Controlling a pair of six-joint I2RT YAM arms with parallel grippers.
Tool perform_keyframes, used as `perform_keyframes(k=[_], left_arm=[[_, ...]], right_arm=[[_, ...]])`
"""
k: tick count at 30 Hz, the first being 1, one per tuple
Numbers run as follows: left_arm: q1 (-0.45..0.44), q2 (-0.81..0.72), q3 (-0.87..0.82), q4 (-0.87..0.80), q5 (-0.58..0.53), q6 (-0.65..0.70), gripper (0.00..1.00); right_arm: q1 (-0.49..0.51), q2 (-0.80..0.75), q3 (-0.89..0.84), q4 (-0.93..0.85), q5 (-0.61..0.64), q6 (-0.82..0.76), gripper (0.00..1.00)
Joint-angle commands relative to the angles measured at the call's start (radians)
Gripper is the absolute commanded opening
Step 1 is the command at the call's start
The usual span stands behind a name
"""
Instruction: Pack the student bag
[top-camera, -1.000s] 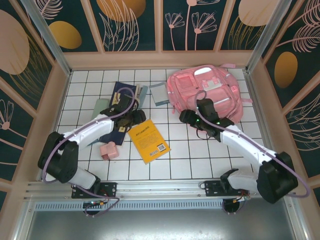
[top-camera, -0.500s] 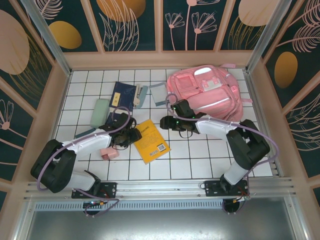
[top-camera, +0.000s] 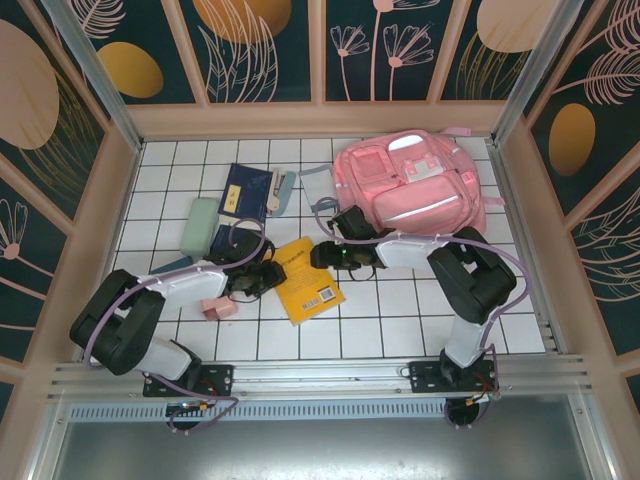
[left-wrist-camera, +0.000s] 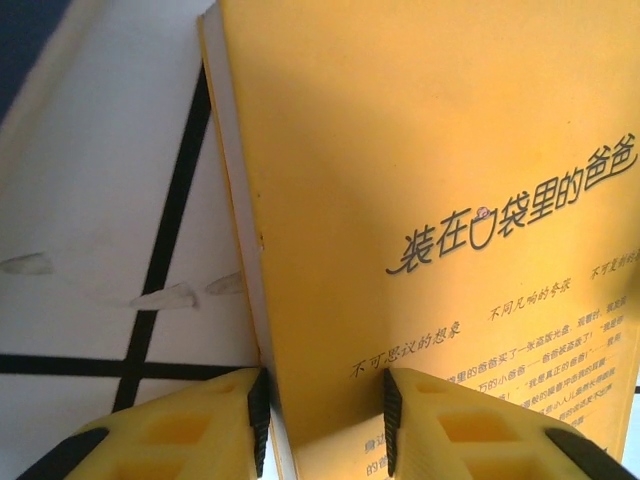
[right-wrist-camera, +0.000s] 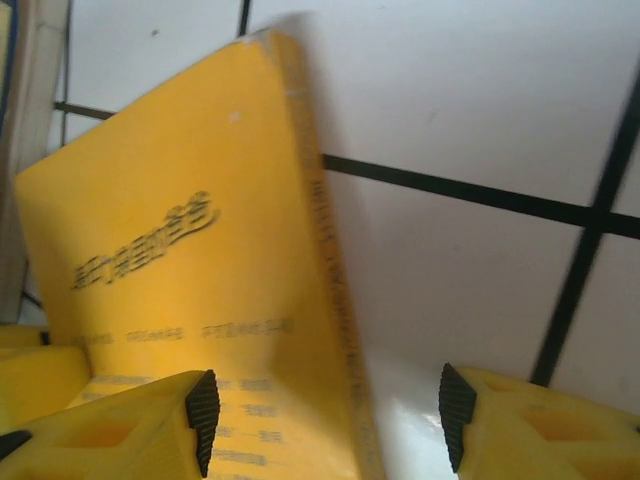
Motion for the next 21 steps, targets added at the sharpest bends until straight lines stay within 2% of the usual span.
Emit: perform_keyframes(k=[1,5,13,15,17,21], left_arm=[[-0.013,0.064,-0.042,0.020,0.012,0.015,0.35],[-0.013,0.078,-0.044,0.078,0.033,0.020,0.34],[-0.014,0.102,-0.033,0.108,0.046,0.027,0.31],[-0.014,0.095,-0.031,0.105,0.042,0.030,0.31],[-0.013,0.093,-0.025,0.100,0.039,0.032,0.31],[-0.014,0.084,-0.022,0.097,0.038,0.035,0.31]], right_arm=[[0.036,0.035,0.002,0.060,-0.146,0.011,0.60],[0.042,0.014,-0.011,0.117,-0.238,0.041,0.53],[0.003,-0.118,-0.064,0.295,-0.395,0.150,0.51],[-0.006,-0.142,-0.075,0.331,-0.421,0.175,0.46],[-0.009,-0.158,-0.074,0.327,-0.427,0.172,0.47],[-0.008,-0.132,-0.038,0.201,-0.379,0.104,0.47]])
